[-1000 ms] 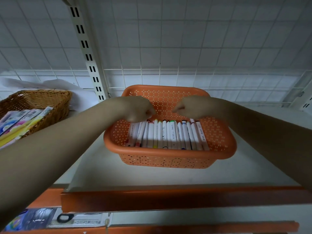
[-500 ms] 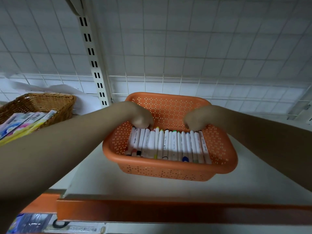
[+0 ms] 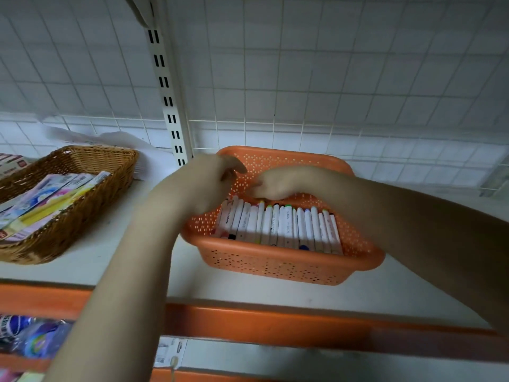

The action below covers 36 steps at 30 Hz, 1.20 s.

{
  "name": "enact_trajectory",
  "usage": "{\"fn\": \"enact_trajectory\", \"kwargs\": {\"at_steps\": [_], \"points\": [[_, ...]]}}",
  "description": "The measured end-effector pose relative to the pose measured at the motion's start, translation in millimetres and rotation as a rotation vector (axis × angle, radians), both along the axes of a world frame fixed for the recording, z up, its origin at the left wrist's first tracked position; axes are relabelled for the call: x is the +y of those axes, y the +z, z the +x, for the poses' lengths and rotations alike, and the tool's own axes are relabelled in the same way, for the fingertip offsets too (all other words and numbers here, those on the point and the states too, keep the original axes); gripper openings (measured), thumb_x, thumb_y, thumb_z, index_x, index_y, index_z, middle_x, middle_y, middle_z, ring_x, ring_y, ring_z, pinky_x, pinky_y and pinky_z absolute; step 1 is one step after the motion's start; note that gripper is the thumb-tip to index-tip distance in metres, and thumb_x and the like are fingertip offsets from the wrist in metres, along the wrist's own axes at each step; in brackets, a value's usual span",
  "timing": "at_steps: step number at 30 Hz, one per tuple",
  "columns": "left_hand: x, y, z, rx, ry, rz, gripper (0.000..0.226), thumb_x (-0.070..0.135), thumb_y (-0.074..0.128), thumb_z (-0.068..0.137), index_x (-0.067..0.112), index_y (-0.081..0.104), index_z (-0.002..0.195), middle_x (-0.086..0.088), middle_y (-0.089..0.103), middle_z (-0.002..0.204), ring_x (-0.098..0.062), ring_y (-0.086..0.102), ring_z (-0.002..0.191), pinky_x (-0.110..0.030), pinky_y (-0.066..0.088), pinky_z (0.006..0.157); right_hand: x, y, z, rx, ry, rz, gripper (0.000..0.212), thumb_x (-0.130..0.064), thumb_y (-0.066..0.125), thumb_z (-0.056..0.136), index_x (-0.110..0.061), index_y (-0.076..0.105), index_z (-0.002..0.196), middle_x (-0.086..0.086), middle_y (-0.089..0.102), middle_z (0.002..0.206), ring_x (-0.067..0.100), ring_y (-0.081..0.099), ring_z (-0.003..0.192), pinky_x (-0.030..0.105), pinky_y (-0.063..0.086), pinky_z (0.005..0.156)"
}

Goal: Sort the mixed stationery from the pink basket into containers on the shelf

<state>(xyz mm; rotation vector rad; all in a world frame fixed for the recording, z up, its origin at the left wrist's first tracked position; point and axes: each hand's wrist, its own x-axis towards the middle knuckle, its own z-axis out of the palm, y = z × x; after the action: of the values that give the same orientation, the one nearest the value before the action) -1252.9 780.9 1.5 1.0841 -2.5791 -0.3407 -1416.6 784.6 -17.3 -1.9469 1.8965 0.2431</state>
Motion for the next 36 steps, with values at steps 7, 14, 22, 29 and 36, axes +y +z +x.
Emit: {"fn": "enact_trajectory", "kwargs": {"at_steps": [7, 14, 22, 29, 36], "points": [[28, -23, 41, 0.527, 0.196, -0.037, 0.035, 0.000, 0.044, 0.091, 0.023, 0.067, 0.102, 0.007, 0.063, 0.106, -0.009, 0.057, 0.098, -0.014, 0.043, 0.083, 14, 11, 12, -0.102, -0.030, 0.112, 0.031, -0.017, 0.038, 0.102, -0.001, 0.059, 0.117, 0.016, 0.060, 0.123, 0.032, 0.056, 0.113, 0.039, 0.043, 0.097], [15, -28, 121, 0.433, 0.366, -0.138, 0.031, -0.002, 0.049, 0.087, 0.014, 0.070, 0.102, 0.007, 0.061, 0.088, -0.009, 0.055, 0.082, -0.010, 0.033, 0.065, 18, 51, 79, 0.072, 0.059, -0.348, 0.032, -0.025, 0.039, 0.099, -0.014, 0.060, 0.121, 0.005, 0.062, 0.120, 0.023, 0.056, 0.108, 0.029, 0.044, 0.087], [-41, -46, 270, 0.370, 0.416, -0.148, 0.026, 0.006, 0.050, 0.091, 0.018, 0.070, 0.101, 0.007, 0.065, 0.092, -0.016, 0.061, 0.096, -0.018, 0.035, 0.067, -40, -6, 242, -0.422, -0.188, -0.628, 0.036, -0.040, 0.049, 0.094, -0.009, 0.061, 0.106, 0.010, 0.068, 0.093, 0.024, 0.061, 0.078, 0.032, 0.050, 0.070], [-111, -90, 362, 0.380, 0.210, -0.131, 0.023, 0.005, 0.051, 0.085, 0.012, 0.070, 0.096, -0.001, 0.065, 0.094, -0.022, 0.060, 0.088, -0.016, 0.035, 0.077, -108, -65, 304, -0.576, -0.702, -0.570, 0.052, -0.036, 0.055, 0.080, -0.022, 0.045, 0.130, 0.009, 0.056, 0.122, 0.032, 0.051, 0.118, 0.037, 0.043, 0.092], [-107, -104, 338, 0.404, -0.113, -0.089, 0.036, 0.030, 0.035, 0.094, 0.019, 0.067, 0.107, 0.001, 0.067, 0.095, -0.018, 0.061, 0.092, -0.028, 0.026, 0.101, -75, -56, 290, -0.429, -0.868, -0.655, 0.044, -0.035, 0.053, 0.089, -0.012, 0.054, 0.126, 0.012, 0.055, 0.132, 0.030, 0.052, 0.118, 0.028, 0.036, 0.089]]}}
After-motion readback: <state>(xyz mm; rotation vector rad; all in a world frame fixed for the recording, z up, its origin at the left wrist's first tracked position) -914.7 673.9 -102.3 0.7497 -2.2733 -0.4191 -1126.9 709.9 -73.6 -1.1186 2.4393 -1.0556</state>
